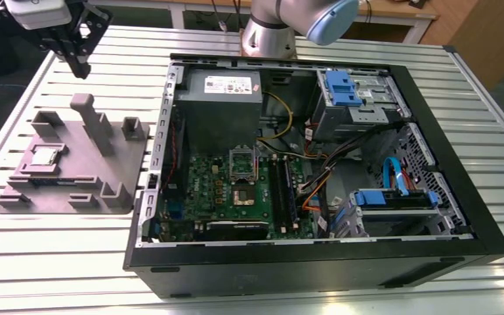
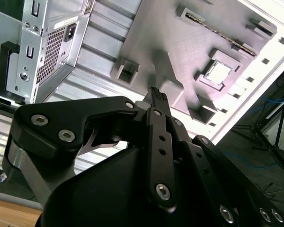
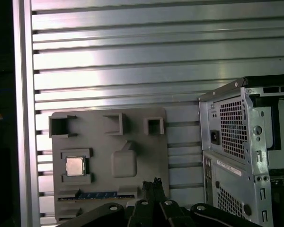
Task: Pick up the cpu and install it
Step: 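Reach for the cpu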
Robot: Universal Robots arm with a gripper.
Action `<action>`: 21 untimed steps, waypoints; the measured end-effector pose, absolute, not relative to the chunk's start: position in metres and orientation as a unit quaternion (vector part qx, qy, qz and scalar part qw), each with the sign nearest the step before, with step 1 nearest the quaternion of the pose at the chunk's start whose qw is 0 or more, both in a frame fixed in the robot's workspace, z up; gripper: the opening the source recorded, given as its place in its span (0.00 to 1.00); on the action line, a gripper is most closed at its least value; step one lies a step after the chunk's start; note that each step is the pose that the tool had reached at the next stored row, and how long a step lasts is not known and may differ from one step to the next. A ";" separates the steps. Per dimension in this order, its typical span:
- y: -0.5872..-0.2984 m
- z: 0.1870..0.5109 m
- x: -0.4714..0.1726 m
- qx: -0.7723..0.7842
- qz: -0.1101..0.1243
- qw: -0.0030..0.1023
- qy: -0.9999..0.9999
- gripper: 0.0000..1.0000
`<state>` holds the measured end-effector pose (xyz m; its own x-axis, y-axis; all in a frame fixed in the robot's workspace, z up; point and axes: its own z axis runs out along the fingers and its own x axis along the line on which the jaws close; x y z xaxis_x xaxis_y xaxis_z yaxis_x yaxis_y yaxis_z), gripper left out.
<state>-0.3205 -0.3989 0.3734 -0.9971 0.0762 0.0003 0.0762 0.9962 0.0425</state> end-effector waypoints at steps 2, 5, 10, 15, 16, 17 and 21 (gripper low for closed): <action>-0.399 0.373 -0.321 0.038 0.021 0.001 0.999 0.11; -0.399 0.373 -0.322 0.038 0.021 0.001 0.999 0.11; -0.399 0.373 -0.327 0.038 0.021 0.001 0.999 0.11; -0.399 0.373 -0.338 0.038 0.021 0.000 0.999 0.11; -0.399 0.373 -0.340 0.038 0.021 0.000 0.999 0.11; -0.399 0.373 -0.343 0.038 0.021 -0.001 0.999 0.11; -0.399 0.372 -0.351 0.038 0.023 -0.005 0.999 0.11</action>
